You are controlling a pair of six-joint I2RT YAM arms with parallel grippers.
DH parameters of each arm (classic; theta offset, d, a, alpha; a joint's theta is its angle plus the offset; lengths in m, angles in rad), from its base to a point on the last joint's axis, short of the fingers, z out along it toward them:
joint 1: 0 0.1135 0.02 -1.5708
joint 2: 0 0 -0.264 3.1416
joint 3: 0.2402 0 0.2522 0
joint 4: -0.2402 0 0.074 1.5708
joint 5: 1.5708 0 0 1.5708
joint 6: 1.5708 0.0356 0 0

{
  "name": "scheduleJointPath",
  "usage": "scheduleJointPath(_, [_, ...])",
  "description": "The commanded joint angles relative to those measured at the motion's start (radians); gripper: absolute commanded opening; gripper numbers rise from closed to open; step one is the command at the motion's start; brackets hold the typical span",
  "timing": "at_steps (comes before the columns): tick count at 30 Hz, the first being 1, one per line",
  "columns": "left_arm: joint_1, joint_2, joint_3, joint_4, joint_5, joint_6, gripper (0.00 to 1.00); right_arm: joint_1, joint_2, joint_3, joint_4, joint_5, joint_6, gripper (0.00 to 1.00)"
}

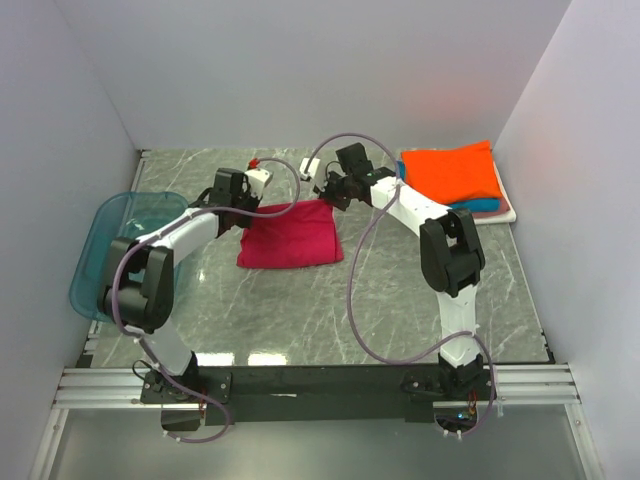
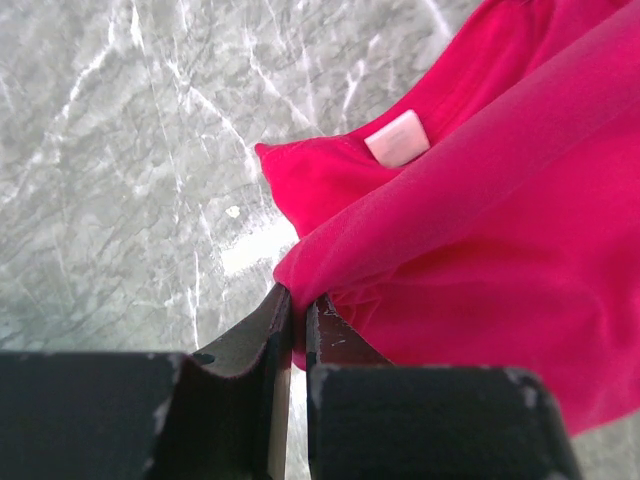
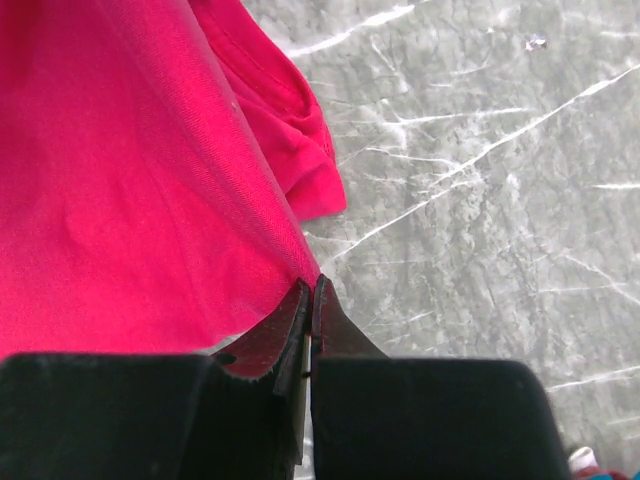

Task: Fold and stack the t-shirts
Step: Fold the tshirt

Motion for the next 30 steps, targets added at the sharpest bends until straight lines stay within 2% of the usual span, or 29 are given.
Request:
scheduleJointPath(1, [0.017, 0.03, 0.046, 0.051, -0.023, -0.001, 0.0, -0.011, 0.026, 0.057, 0.023, 0.029, 0.035, 0.0])
scheduleJointPath(4, [0.025, 0.053, 0.062, 0.063, -0.025, -0.02, 0.01, -0.01, 0.043, 0.074, 0.026, 0.039, 0.052, 0.02])
scheduleJointPath(5, [0.026, 0.065, 0.068, 0.066, -0.06, -0.032, 0.02, -0.008, 0.046, 0.075, 0.033, 0.049, 0.069, 0.08])
scheduleJointPath(6, [0.029, 0.073, 0.091, 0.068, -0.078, -0.044, 0.09, -0.01, 0.046, 0.077, 0.042, 0.058, 0.083, 0.12])
scheduleJointPath(7, [0.032, 0.084, 0.108, 0.065, -0.111, -0.064, 0.2, -0.008, 0.045, 0.076, 0.055, 0.072, 0.104, 0.19])
scheduleJointPath(8, [0.034, 0.105, 0.126, 0.06, -0.185, -0.114, 0.45, -0.008, 0.04, 0.072, 0.099, 0.087, 0.179, 0.37])
scheduleJointPath(9, [0.037, 0.111, 0.167, 0.054, -0.25, -0.142, 0.58, -0.008, 0.026, 0.069, 0.131, 0.161, 0.231, 0.43])
scheduleJointPath(10, [0.039, 0.116, 0.187, 0.048, -0.296, -0.167, 0.66, -0.01, 0.02, 0.069, 0.154, 0.186, 0.28, 0.47])
scheduleJointPath(11, [0.043, 0.109, 0.204, 0.049, -0.331, -0.205, 0.85, -0.008, 0.011, 0.071, 0.185, 0.225, 0.371, 0.55])
scheduleJointPath(12, [0.048, 0.096, 0.223, 0.055, -0.414, -0.23, 0.99, -0.013, 0.003, 0.077, 0.184, 0.251, 0.406, 0.56])
scheduleJointPath(15, [0.06, 0.009, 0.244, 0.051, -0.449, -0.293, 0.99, -0.04, -0.082, 0.063, 0.144, 0.224, 0.518, 0.58])
scheduleJointPath(18, [0.069, -0.132, 0.217, 0.006, -0.389, -0.337, 1.0, -0.077, -0.173, -0.027, 0.118, 0.007, 0.632, 0.59])
scheduleJointPath(19, [0.072, -0.17, 0.204, -0.015, -0.307, -0.356, 0.99, -0.109, -0.191, -0.083, 0.116, -0.098, 0.664, 0.59])
scheduleJointPath(21, [0.088, -0.281, 0.136, -0.075, -0.17, -0.4, 0.99, -0.128, -0.215, -0.128, 0.106, -0.158, 0.764, 0.6])
scheduleJointPath(22, [0.091, -0.343, 0.1, -0.081, 0.002, -0.402, 0.93, -0.14, -0.218, -0.144, 0.071, -0.209, 0.782, 0.6])
scheduleJointPath(24, [0.094, -0.384, -0.01, -0.04, 0.146, -0.441, 0.85, -0.149, -0.215, -0.15, 0.043, -0.247, 0.786, 0.6])
scheduleJointPath(25, [0.094, -0.376, -0.03, -0.037, 0.208, -0.46, 0.78, -0.149, -0.212, -0.159, 0.035, -0.256, 0.786, 0.6])
scheduleJointPath(28, [0.095, -0.291, -0.038, -0.096, 0.199, -0.52, 0.66, -0.151, -0.178, -0.153, 0.001, -0.294, 0.783, 0.6])
scheduleJointPath(30, [0.095, -0.251, -0.049, -0.1, 0.194, -0.527, 0.67, -0.152, -0.123, -0.121, -0.04, -0.313, 0.786, 0.6])
